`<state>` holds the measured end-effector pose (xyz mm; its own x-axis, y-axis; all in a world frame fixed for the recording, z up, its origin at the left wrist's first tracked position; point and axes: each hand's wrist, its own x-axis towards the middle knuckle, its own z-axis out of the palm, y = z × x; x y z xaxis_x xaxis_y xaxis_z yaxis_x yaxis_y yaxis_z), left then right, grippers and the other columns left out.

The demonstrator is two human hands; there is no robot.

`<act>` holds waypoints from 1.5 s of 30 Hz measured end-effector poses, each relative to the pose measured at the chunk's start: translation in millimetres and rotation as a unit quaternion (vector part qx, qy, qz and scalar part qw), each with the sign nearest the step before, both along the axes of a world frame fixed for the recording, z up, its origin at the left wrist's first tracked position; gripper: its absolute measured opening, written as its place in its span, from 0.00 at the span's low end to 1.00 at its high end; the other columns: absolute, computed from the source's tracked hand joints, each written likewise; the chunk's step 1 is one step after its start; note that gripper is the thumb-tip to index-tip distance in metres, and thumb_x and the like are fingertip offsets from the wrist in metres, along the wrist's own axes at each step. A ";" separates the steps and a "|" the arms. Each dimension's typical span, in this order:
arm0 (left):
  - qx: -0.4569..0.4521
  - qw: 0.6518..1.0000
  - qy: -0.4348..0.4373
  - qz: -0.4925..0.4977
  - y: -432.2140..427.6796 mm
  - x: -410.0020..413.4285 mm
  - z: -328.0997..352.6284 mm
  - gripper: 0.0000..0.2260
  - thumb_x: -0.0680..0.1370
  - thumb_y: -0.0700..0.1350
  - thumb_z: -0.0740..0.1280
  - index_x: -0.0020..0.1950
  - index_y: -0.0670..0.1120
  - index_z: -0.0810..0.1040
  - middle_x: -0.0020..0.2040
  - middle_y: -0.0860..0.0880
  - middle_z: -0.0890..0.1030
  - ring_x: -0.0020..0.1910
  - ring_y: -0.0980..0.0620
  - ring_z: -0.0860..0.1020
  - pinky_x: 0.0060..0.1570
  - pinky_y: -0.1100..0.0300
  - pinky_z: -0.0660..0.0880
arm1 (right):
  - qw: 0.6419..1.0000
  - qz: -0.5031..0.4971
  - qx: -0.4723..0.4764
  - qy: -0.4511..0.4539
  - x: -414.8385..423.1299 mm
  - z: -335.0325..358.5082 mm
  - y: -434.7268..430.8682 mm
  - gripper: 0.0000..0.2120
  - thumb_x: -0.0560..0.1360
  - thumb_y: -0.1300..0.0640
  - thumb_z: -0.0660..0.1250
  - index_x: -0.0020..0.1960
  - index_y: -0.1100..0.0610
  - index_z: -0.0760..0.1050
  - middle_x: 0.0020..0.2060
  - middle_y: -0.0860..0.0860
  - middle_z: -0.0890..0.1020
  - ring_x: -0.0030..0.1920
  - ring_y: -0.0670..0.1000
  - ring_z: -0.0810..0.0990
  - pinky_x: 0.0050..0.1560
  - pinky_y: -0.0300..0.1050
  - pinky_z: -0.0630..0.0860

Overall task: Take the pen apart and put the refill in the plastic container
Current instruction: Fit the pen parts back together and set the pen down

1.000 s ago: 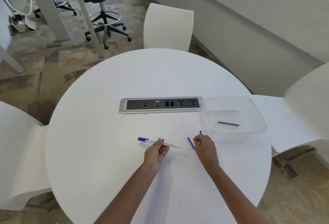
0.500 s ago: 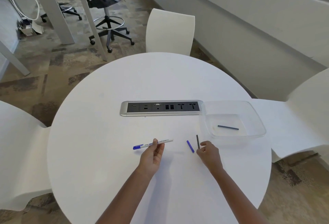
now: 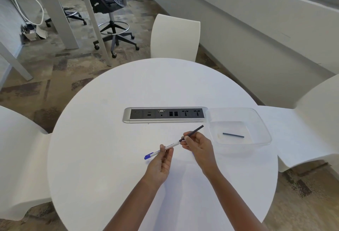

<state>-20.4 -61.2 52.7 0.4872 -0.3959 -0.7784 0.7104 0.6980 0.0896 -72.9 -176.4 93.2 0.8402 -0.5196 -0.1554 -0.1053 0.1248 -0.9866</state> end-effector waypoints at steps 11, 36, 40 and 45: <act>-0.007 1.000 0.013 0.005 -6.2 1.4 8.6 0.06 0.78 0.38 0.63 0.43 0.35 0.73 0.25 0.40 0.81 0.23 0.46 0.82 0.54 0.56 0.75 | 0.990 0.035 -0.131 0.028 2.4 -0.8 -0.7 0.08 0.74 0.65 0.64 0.43 0.53 0.77 0.39 0.49 0.82 0.41 0.50 0.82 0.49 0.46 0.80; 0.012 1.000 -0.010 0.001 -5.0 25.5 17.5 0.06 0.79 0.36 0.61 0.43 0.36 0.74 0.29 0.41 0.81 0.35 0.47 0.79 0.58 0.63 0.73 | 0.899 0.111 -0.356 0.231 18.8 -33.7 -37.8 0.09 0.74 0.67 0.59 0.49 0.62 0.77 0.50 0.59 0.82 0.46 0.55 0.78 0.48 0.44 0.74; 0.011 1.000 -0.027 -0.001 -0.4 25.0 17.2 0.06 0.78 0.36 0.62 0.42 0.36 0.74 0.27 0.39 0.81 0.24 0.46 0.82 0.33 0.59 0.81 | 0.838 0.145 -0.403 0.339 7.4 -57.7 -38.4 0.09 0.74 0.61 0.61 0.54 0.62 0.71 0.53 0.61 0.77 0.51 0.59 0.77 0.50 0.46 0.73; 0.013 0.999 -0.033 -0.004 3.7 23.1 18.3 0.06 0.78 0.36 0.62 0.42 0.35 0.74 0.25 0.38 0.81 0.24 0.45 0.82 0.29 0.56 0.81 | 0.808 0.133 -0.446 0.361 -2.6 -73.0 -35.9 0.09 0.75 0.62 0.60 0.55 0.61 0.69 0.53 0.60 0.76 0.52 0.58 0.76 0.49 0.48 0.73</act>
